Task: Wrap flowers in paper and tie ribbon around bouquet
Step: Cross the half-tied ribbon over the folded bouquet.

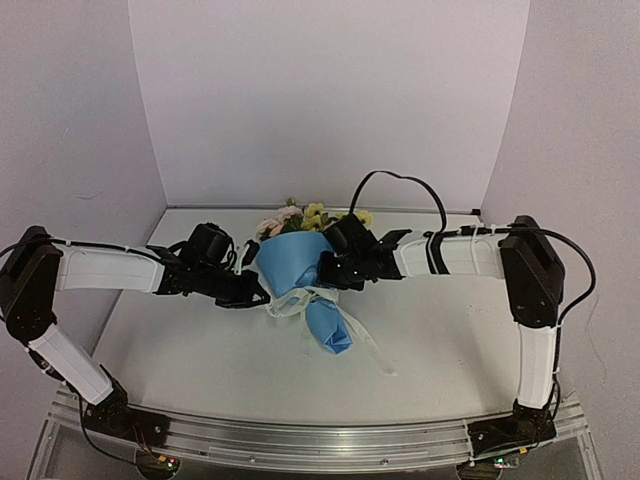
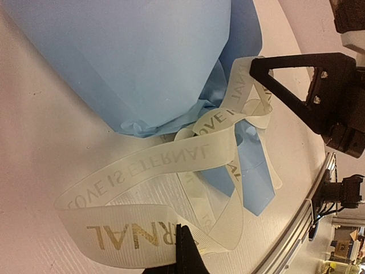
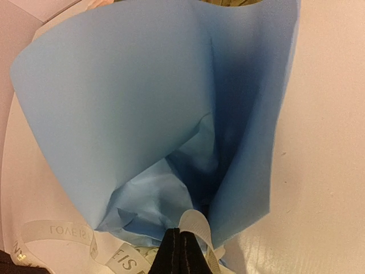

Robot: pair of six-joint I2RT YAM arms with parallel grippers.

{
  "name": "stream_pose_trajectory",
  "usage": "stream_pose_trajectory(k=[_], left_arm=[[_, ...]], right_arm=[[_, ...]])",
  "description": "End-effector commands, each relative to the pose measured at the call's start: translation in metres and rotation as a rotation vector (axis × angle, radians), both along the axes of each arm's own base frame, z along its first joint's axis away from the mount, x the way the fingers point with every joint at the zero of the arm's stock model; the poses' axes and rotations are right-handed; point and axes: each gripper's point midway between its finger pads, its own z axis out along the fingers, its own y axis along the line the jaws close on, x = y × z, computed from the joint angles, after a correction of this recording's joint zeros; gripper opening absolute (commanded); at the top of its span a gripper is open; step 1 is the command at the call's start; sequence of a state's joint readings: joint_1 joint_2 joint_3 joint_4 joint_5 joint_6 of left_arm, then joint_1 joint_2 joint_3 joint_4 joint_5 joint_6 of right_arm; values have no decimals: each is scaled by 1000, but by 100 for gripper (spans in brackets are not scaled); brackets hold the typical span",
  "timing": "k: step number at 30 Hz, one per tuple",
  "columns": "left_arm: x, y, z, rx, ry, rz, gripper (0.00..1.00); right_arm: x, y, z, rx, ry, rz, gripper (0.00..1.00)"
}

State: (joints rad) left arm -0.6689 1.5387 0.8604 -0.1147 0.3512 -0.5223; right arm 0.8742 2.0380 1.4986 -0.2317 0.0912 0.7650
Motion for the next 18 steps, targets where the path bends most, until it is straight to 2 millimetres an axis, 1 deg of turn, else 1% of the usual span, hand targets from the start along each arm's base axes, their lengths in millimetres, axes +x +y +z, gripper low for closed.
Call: stream_pose_trajectory(k=[1, 5, 12, 18], left_arm=[[6, -4, 9, -11, -35, 10, 0], [7, -2, 6, -3, -29, 25, 0], [10, 3, -1, 20, -11, 54, 0], [15, 17, -8, 41, 18, 115, 0]], right_arm=[[4, -17, 37, 44, -85, -82, 0], [4, -28, 38, 55, -94, -120, 0], [2, -55, 35, 91, -104, -210, 0], [1, -75, 37, 136, -120, -276, 0]])
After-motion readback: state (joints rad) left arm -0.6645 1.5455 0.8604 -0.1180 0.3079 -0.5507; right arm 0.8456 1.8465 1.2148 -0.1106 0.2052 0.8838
